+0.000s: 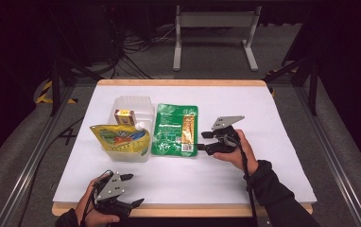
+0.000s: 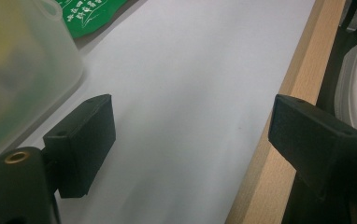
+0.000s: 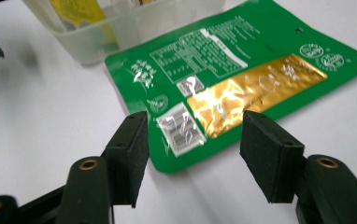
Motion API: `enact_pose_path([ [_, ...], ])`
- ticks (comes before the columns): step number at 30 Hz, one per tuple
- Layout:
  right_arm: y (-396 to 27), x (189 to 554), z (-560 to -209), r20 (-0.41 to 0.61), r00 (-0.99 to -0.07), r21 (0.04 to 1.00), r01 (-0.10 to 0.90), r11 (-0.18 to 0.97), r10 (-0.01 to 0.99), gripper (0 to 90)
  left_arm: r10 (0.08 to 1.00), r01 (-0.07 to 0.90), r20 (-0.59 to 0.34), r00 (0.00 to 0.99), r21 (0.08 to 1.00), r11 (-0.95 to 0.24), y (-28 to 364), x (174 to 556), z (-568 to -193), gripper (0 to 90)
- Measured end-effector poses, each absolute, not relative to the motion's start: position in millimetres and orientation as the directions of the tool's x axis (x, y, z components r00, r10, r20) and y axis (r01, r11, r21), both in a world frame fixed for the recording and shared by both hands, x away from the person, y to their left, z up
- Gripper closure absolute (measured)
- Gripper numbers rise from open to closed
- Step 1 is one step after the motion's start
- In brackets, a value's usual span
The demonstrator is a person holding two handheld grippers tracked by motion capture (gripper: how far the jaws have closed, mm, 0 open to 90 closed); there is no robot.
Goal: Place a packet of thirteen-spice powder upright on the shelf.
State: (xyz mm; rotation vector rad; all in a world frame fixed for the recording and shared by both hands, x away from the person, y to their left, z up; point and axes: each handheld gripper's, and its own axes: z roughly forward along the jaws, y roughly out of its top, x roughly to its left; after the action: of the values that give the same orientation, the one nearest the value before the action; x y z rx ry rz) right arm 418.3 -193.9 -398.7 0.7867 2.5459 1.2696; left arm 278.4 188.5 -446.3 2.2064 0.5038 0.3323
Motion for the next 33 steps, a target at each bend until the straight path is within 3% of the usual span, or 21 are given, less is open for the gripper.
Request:
enact_pose_path([
  [8, -203.7, 404.0, -413.6, 0.148, -0.847, 0.741, 0.437, 0.509, 0.511, 54.3, 0.461, 0.238, 0.067, 0.885, 0.785, -0.571, 189.6, 277.4, -445.2, 15.8],
  [12, -198.5, 404.4, -418.7, 0.167, -0.847, 0.713, 0.457, 0.532, 0.504, 55.4, 0.459, 0.234, 0.069, 0.886, 0.787, -0.571, 189.7, 277.0, -445.2, 15.8],
  [13, -194.4, 406.2, -421.6, 0.212, -0.843, 0.694, 0.486, 0.531, 0.495, 56.7, 0.459, 0.236, 0.067, 0.886, 0.785, -0.572, 190.1, 277.1, -445.2, 15.8],
  [25, -179.7, 416.6, -432.8, 0.322, -0.775, 0.581, 0.616, 0.532, 0.544, 50.8, 0.455, 0.232, 0.072, 0.888, 0.782, -0.578, 189.6, 276.9, -445.2, 15.8],
  [29, -183.6, 419.1, -432.9, 0.359, -0.740, 0.562, 0.658, 0.501, 0.570, 51.9, 0.453, 0.233, 0.070, 0.889, 0.781, -0.579, 188.8, 276.5, -445.7, 15.8],
  [33, -181.5, 425.9, -437.2, 0.442, -0.699, 0.564, 0.704, 0.432, 0.561, 46.7, 0.446, 0.229, 0.073, 0.892, 0.778, -0.586, 186.4, 276.9, -446.0, 15.8],
])
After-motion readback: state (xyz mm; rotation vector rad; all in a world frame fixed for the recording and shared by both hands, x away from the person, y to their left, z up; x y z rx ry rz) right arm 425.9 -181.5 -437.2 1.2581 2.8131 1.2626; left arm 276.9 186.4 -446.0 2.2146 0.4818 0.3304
